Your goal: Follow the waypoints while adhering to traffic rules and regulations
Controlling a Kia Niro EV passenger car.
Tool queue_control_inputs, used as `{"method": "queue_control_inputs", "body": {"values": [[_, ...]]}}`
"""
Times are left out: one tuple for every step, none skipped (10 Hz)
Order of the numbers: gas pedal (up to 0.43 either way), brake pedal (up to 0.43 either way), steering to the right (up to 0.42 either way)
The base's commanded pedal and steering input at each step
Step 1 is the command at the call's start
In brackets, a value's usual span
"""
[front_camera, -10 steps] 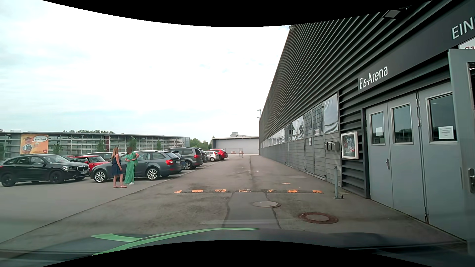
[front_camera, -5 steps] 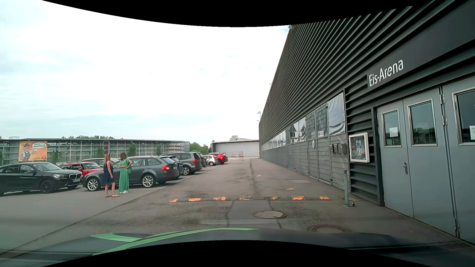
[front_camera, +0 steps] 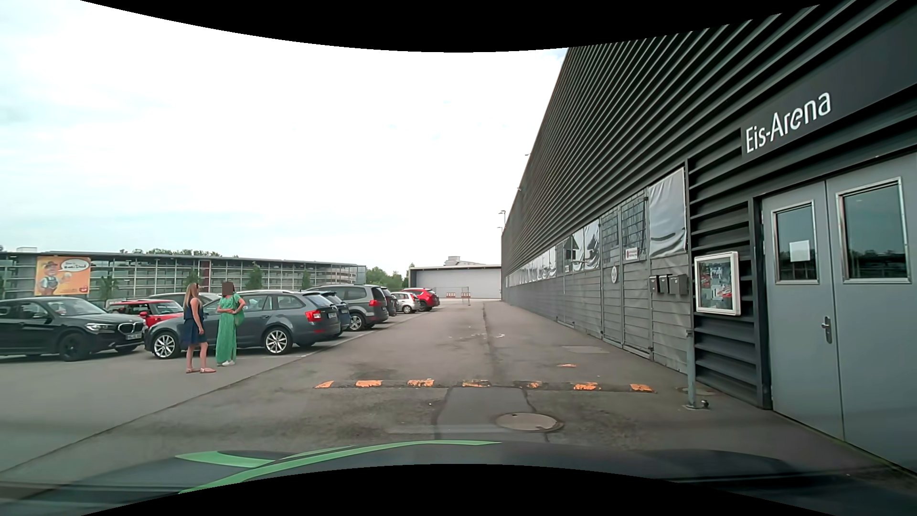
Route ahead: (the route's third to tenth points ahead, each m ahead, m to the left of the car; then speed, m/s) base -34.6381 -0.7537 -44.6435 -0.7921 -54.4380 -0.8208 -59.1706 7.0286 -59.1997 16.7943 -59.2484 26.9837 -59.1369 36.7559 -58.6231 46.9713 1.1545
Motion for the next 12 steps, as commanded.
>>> {"method": "queue_control_inputs", "body": {"values": [[0.0, 0.0, 0.008], [0.0, 0.0, 0.008], [0.0, 0.0, 0.011], [0.0, 0.0, 0.016], [0.0, 0.0, 0.018], [0.0, 0.0, 0.018], [0.0, 0.0, 0.02], [0.0, 0.0, 0.021], [0.0, 0.0, 0.021], [0.0, 0.0, 0.022], [0.0, 0.0, 0.022], [0.0, 0.0, 0.022]]}}
